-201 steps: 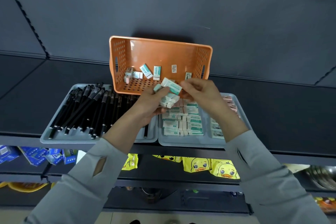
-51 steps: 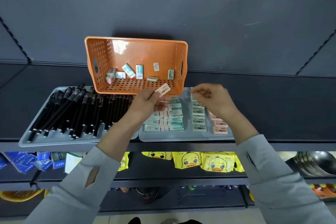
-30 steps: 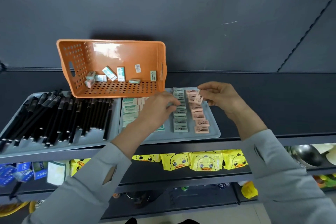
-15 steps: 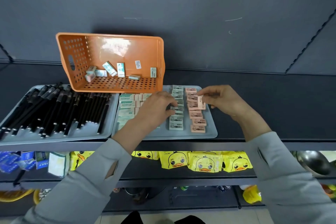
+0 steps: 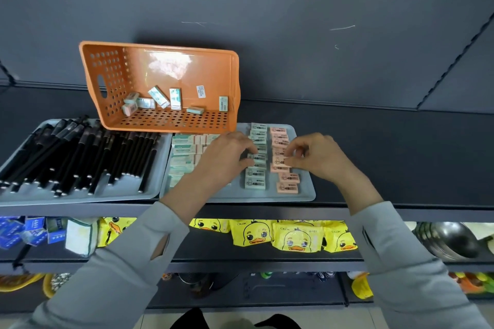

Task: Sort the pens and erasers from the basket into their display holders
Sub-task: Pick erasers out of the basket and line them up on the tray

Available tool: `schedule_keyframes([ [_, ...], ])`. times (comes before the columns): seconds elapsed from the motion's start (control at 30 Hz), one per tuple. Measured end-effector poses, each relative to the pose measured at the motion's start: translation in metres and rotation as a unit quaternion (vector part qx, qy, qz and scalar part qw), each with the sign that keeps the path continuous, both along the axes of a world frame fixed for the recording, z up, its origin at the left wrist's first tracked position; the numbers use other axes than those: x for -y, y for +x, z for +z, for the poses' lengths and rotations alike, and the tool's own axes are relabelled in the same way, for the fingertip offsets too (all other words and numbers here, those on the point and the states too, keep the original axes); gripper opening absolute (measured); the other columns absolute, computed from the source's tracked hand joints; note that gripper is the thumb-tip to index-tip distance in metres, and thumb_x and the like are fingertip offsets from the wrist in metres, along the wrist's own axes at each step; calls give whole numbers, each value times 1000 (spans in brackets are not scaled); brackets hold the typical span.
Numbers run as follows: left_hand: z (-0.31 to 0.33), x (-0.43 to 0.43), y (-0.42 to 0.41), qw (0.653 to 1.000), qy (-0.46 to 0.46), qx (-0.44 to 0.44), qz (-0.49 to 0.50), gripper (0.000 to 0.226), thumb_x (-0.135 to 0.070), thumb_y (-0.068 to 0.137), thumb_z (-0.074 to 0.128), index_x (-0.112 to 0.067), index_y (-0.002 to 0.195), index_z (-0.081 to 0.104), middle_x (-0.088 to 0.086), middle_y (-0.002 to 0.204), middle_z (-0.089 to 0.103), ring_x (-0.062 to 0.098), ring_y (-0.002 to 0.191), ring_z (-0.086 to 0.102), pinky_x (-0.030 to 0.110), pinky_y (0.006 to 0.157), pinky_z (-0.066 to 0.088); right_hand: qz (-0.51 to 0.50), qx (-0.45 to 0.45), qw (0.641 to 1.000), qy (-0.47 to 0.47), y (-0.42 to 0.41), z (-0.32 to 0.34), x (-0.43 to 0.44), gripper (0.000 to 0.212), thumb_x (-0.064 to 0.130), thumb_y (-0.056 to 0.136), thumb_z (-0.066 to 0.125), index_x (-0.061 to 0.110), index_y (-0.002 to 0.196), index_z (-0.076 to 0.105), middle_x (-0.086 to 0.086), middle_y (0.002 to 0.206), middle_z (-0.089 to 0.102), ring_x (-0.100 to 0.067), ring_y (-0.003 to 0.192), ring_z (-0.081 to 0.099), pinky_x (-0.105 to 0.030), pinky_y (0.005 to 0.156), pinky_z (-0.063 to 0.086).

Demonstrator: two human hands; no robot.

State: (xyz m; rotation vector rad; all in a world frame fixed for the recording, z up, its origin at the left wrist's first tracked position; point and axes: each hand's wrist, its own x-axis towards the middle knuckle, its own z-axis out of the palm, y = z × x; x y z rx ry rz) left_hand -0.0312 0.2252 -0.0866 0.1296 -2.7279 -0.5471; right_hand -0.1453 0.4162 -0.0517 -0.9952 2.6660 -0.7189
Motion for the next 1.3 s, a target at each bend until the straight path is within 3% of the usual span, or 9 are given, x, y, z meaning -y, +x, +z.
schedule_keyframes([
  [0.17, 6, 15, 7, 999, -7, -29, -13, 24, -20, 82, 74, -17, 106, 73, 2, 112, 69, 20, 109, 56, 36, 97, 43, 16, -77, 996, -50, 6, 18, 31, 8, 23, 86, 71, 30, 85, 74, 14, 77, 65, -5, 72, 59, -25, 72, 46],
  [0.33, 11, 78, 34, 990, 16, -87, 114, 27, -7, 85, 68, -12, 112, 70, 7, 112, 68, 28, 106, 59, 42, 91, 50, 101, -109, 984, -99, 18, 19, 108, 30, 8, 93, 56, 25, 113, 70, 3, 107, 71, -17, 97, 65, -34, 87, 52],
  [0.47, 18, 141, 48, 969, -9, -11, 247, 42, -10, 89, 62, -7, 131, 56, 20, 136, 49, 43, 123, 46, 47, 105, 36, 131, -119, 984, 8, 30, 14, 182, 53, 0, 93, 47, 16, 144, 44, -15, 136, 52, -34, 122, 50, -40, 100, 43],
  [0.57, 32, 168, 42, 956, -6, 72, 286, 56, -9, 91, 55, -8, 145, 37, 20, 148, 33, 40, 136, 31, 45, 113, 22, 68, -148, 982, 91, 31, 12, 221, 57, -4, 91, 43, 3, 147, 30, -23, 143, 39, -41, 127, 43, -47, 105, 39],
  [0.7, 28, 187, 18, 940, -12, 159, 300, 67, -6, 91, 50, -10, 150, 19, 22, 152, 21, 39, 141, 23, 46, 115, 23, 10, -164, 967, 196, 29, 3, 240, 58, 3, 97, 41, -8, 148, 16, -35, 150, 19, -48, 134, 32, -50, 110, 33],
  [0.8, 19, 188, 0, 929, -33, 195, 312, 69, -6, 90, 51, -6, 149, 15, 25, 153, 19, 40, 141, 21, 48, 115, 26, -24, -131, 978, 158, 26, -7, 250, 57, -1, 94, 47, -2, 147, 25, -33, 149, 18, -49, 134, 30, -49, 110, 33],
  [0.93, 21, 189, -6, 953, 20, 81, 293, 71, 0, 87, 54, -19, 148, 25, 16, 140, 39, 40, 127, 41, 47, 107, 35, 38, -100, 994, -25, 21, -7, 253, 66, -10, 87, 50, 20, 143, 34, -8, 142, 35, -33, 126, 47, -47, 108, 41],
  [1.13, 16, 203, -11, 937, 43, 168, 304, 75, -27, 90, 62, -22, 150, 16, 17, 153, 21, 45, 138, 26, 56, 112, 24, 53, -110, 988, 90, 7, -8, 263, 58, 4, 93, 52, 18, 147, 35, -13, 150, 31, -41, 138, 28, -50, 114, 27],
  [1.3, 20, 209, -24, 950, 70, 141, 270, 82, -27, 83, 71, -25, 146, 19, 17, 139, 41, 43, 129, 41, 54, 110, 34, 107, -59, 993, 7, 0, -6, 262, 51, 1, 92, 56, 24, 138, 50, -5, 144, 41, -29, 136, 37, -40, 114, 28],
])
